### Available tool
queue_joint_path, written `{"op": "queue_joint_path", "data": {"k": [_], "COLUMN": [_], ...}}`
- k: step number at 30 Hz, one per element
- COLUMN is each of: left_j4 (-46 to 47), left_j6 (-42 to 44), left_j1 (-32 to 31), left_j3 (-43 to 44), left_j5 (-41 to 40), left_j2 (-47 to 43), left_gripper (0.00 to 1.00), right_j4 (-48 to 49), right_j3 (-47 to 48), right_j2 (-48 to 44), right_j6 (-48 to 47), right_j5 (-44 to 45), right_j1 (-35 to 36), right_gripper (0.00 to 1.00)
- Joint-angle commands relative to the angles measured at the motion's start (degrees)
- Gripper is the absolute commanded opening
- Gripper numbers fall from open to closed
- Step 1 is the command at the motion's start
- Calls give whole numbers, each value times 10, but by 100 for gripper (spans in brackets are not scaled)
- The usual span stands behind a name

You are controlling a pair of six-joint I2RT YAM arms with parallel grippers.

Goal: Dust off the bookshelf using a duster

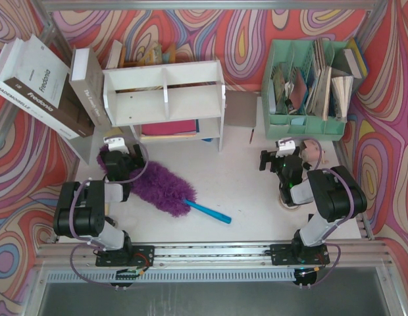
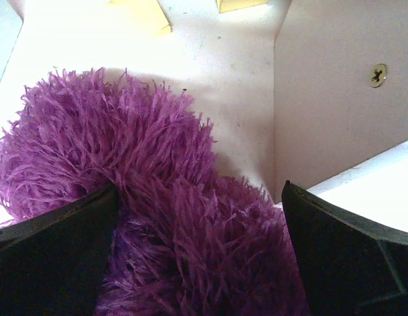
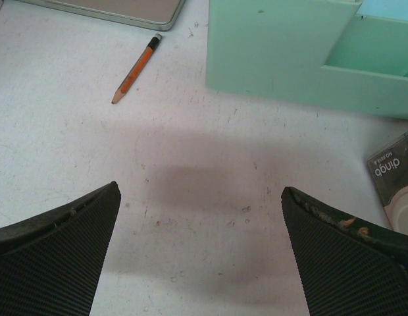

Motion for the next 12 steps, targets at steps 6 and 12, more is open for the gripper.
{"op": "queue_joint_path", "data": {"k": [6, 12], "left_j4": [-7, -7], "left_j6": [5, 4], "left_j1": [3, 3], "left_j3": [0, 0], "left_j5": [12, 12], "left_j2": [3, 3], "left_gripper": [99, 99], "right_j4": [11, 11], "right_j3": [15, 15], "right_j2": [7, 6], "right_j6": [11, 11], "right_j5": [1, 0], "right_j1": [-8, -10], "right_gripper": [99, 99]}}
